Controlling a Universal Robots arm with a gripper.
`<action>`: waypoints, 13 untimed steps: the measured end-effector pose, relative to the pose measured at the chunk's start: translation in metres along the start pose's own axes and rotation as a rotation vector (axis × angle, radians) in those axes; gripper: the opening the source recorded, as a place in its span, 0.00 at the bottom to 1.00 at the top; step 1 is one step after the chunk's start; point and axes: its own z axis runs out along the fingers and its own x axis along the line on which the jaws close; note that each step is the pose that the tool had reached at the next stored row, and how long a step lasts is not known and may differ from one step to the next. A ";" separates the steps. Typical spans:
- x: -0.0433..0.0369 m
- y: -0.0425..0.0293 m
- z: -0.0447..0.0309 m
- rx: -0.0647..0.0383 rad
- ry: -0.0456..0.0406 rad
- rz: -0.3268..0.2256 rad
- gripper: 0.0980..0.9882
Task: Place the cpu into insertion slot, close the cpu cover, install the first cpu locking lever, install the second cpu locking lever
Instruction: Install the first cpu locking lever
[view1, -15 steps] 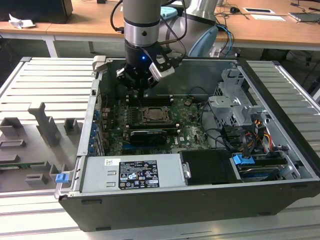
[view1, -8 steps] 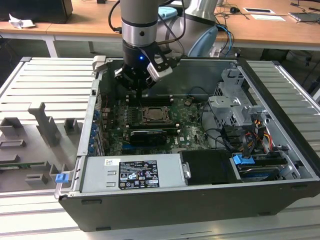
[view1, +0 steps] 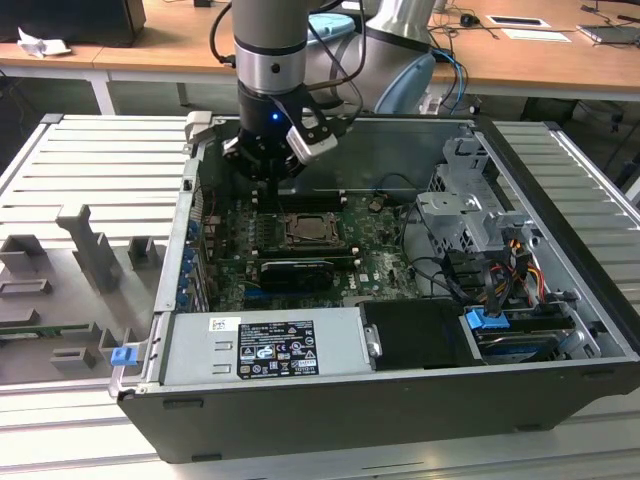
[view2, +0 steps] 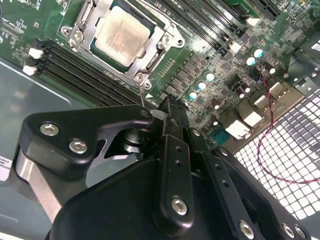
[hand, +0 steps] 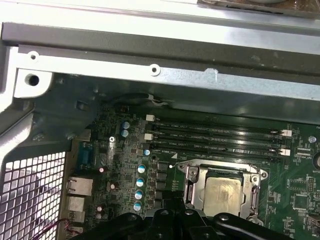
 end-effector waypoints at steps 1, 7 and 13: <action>0.0004 0.0000 0.0002 0.000 -0.0004 0.007 0.01; 0.0015 0.0001 0.0017 -0.001 -0.0016 0.024 0.01; 0.0016 0.0001 0.0028 -0.001 -0.0014 0.024 0.01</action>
